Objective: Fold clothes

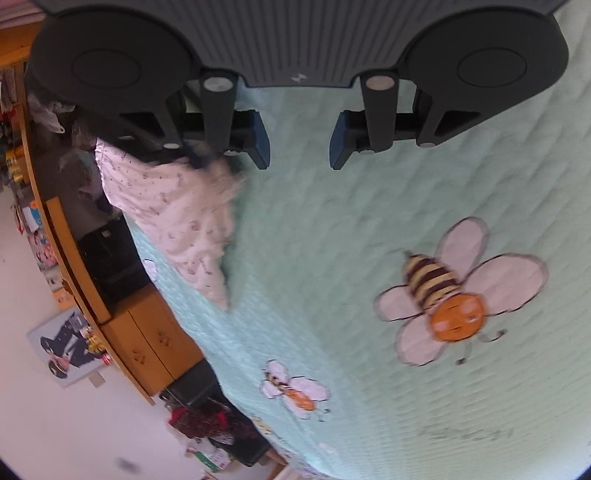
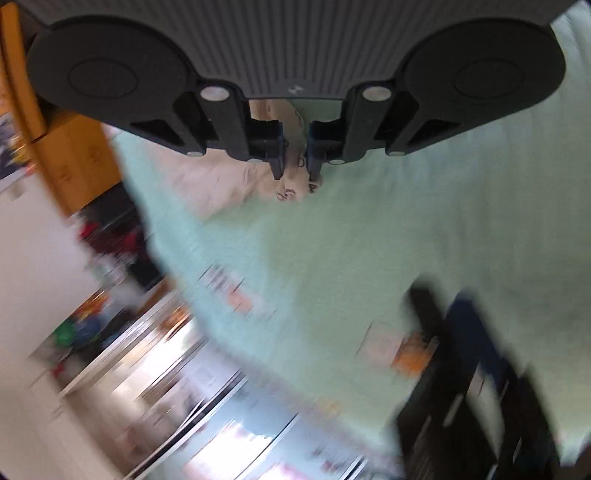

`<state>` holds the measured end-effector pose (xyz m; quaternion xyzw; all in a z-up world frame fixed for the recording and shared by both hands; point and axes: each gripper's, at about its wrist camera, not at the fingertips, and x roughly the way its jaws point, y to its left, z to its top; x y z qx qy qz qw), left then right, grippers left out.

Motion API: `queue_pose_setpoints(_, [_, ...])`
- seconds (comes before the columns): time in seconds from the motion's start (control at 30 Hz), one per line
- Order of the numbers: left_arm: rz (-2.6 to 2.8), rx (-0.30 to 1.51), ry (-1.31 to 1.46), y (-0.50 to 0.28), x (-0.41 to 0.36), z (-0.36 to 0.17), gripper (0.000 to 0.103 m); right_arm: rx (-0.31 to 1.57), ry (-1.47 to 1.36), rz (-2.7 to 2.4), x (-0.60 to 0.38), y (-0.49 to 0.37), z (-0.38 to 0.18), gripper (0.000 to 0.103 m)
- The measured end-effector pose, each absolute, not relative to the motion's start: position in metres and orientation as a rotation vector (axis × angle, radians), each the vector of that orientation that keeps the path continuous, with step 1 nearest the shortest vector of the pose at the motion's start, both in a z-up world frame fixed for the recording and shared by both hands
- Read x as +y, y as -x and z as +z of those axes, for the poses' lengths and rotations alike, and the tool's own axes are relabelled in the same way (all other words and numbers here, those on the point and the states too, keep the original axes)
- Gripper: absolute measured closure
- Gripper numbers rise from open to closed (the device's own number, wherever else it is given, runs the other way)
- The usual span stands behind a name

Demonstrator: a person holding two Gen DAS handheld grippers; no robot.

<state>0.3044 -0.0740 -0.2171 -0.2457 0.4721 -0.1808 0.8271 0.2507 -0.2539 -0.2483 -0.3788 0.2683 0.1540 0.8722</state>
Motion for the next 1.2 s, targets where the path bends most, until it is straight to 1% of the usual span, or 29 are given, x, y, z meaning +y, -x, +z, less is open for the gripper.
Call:
queue_pose_setpoints(0.07, [-0.412, 0.99, 0.498, -0.309, -0.085, -0.211, 0.066, 0.553, 0.729, 0.306, -0.261, -0.251, -0.246, 0.071])
queue_pose_setpoints(0.1, [-0.427, 0.983, 0.486, -0.311, -0.091, -0.208, 0.066, 0.543, 0.677, 0.308, -0.266, -0.248, -0.239, 0.065])
queue_pose_setpoints(0.17, [-0.471, 0.971, 0.471, -0.317, -0.104, -0.202, 0.065, 0.495, 0.567, 0.311, -0.282, -0.237, -0.221, 0.045])
queue_pose_setpoints(0.23, [-0.522, 0.958, 0.456, -0.326, -0.12, -0.2, 0.063, 0.444, 0.474, 0.246, -0.309, -0.225, -0.209, 0.037])
queue_pose_setpoints(0.33, [-0.581, 0.957, 0.438, -0.345, -0.148, -0.202, 0.062, 0.43, 0.285, 0.107, -0.371, -0.225, -0.2, 0.037])
queue_pose_setpoints(0.4, [-0.608, 0.975, 0.439, -0.363, -0.167, -0.208, 0.062, 0.456, 0.14, -0.001, -0.422, -0.236, -0.199, 0.037])
queue_pose_setpoints(0.5, [-0.578, 1.035, 0.441, -0.392, -0.19, -0.223, 0.062, 0.58, -0.005, -0.139, -0.489, -0.257, -0.215, 0.037])
queue_pose_setpoints(0.57, [-0.575, 1.032, 0.458, -0.399, -0.191, -0.222, 0.064, 0.619, -0.113, -0.152, -0.516, -0.264, -0.216, 0.05])
queue_pose_setpoints(0.6, [-0.574, 1.027, 0.467, -0.402, -0.191, -0.22, 0.064, 0.595, -0.156, -0.129, -0.521, -0.263, -0.211, 0.05])
queue_pose_setpoints(0.63, [-0.574, 1.023, 0.477, -0.405, -0.191, -0.219, 0.063, 0.535, -0.183, -0.092, -0.52, -0.258, -0.202, 0.048])
queue_pose_setpoints(0.67, [-0.582, 0.999, 0.479, -0.408, -0.193, -0.214, 0.062, 0.486, -0.194, -0.071, -0.518, -0.257, -0.195, 0.036])
queue_pose_setpoints(0.7, [-0.593, 0.97, 0.479, -0.411, -0.195, -0.207, 0.062, 0.452, -0.188, -0.068, -0.515, -0.261, -0.189, 0.029])
queue_pose_setpoints(0.73, [-0.599, 0.951, 0.468, -0.417, -0.2, -0.204, 0.059, 0.434, -0.189, -0.072, -0.515, -0.269, -0.187, 0.019])
queue_pose_setpoints(0.8, [-0.599, 0.941, 0.442, -0.434, -0.214, -0.204, 0.055, 0.459, -0.239, -0.07, -0.53, -0.303, -0.192, 0.019])
queue_pose_setpoints(0.9, [-0.565, 1.028, 0.459, -0.473, -0.228, -0.225, 0.056, 0.58, -0.353, -0.035, -0.562, -0.354, -0.213, 0.02])
queue_pose_setpoints(0.93, [-0.531, 1.051, 0.468, -0.486, -0.229, -0.232, 0.058, 0.629, -0.391, -0.03, -0.576, -0.368, -0.22, 0.028])
queue_pose_setpoints(0.97, [-0.507, 1.062, 0.485, -0.494, -0.227, -0.236, 0.058, 0.653, -0.422, -0.048, -0.589, -0.376, -0.225, 0.044])
queue_pose_setpoints(1.0, [-0.488, 1.071, 0.506, -0.501, -0.224, -0.24, 0.06, 0.645, -0.459, -0.073, -0.6, -0.382, -0.229, 0.045])
queue_pose_setpoints(1.07, [-0.494, 1.065, 0.505, -0.503, -0.223, -0.233, 0.06, 0.582, -0.585, -0.096, -0.624, -0.369, -0.224, 0.045])
queue_pose_setpoints(1.1, [-0.51, 1.044, 0.477, -0.498, -0.223, -0.225, 0.06, 0.543, -0.613, -0.106, -0.625, -0.359, -0.22, 0.044])
queue_pose_setpoints(1.2, [-0.537, 0.974, 0.414, -0.478, -0.217, -0.2, 0.059, 0.464, -0.548, -0.156, -0.601, -0.324, -0.2, 0.043])
